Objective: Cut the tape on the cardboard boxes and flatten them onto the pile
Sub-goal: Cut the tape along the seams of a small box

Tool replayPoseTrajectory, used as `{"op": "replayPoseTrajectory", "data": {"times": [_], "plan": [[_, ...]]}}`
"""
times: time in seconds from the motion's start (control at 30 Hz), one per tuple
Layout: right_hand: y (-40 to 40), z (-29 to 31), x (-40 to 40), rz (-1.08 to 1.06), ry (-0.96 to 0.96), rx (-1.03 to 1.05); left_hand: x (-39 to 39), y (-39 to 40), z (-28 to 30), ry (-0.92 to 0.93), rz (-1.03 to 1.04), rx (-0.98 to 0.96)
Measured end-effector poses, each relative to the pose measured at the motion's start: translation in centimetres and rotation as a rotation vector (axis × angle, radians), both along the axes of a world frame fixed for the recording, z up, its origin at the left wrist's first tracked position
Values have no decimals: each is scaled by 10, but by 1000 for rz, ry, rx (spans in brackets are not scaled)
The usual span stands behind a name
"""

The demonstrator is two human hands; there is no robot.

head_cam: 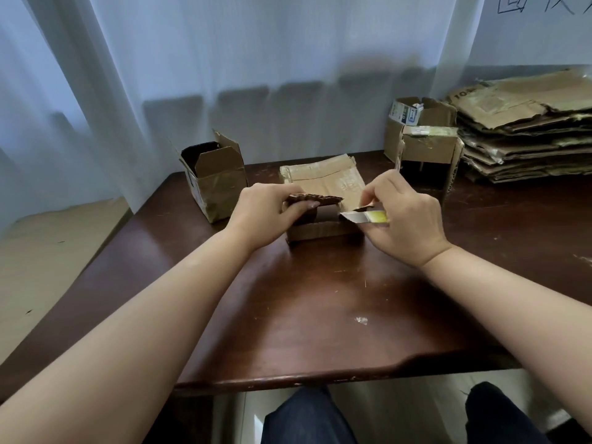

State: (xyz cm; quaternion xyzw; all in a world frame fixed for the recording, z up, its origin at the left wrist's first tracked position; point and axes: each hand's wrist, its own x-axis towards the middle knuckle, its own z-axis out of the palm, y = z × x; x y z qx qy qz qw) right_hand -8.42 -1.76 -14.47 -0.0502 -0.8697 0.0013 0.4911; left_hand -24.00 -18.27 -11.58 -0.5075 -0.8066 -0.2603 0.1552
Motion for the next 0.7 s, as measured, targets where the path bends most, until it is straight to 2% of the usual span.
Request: {"op": "replayPoseTrajectory", "data": {"times": [0.17,0.27,0.33,0.47,0.6,0.7], "plan": [[-2,-1,11,81,28,64,-1,1,-5,-108,22,74],[-12,-11,9,140,-192,67,0,6,-9,-141,40,94],[-18,-15,6,91,-388,11,1,8,-11,-136,66,113],[-24,-16,9,25,-583,-97,6,9,-19,-42,174,102],[-24,-17,14,27,-613,-215,21,18,-27,-41,296,143],[-22,-17,15,51,-570,-421,27,31,-28,-119,341,185]]}}
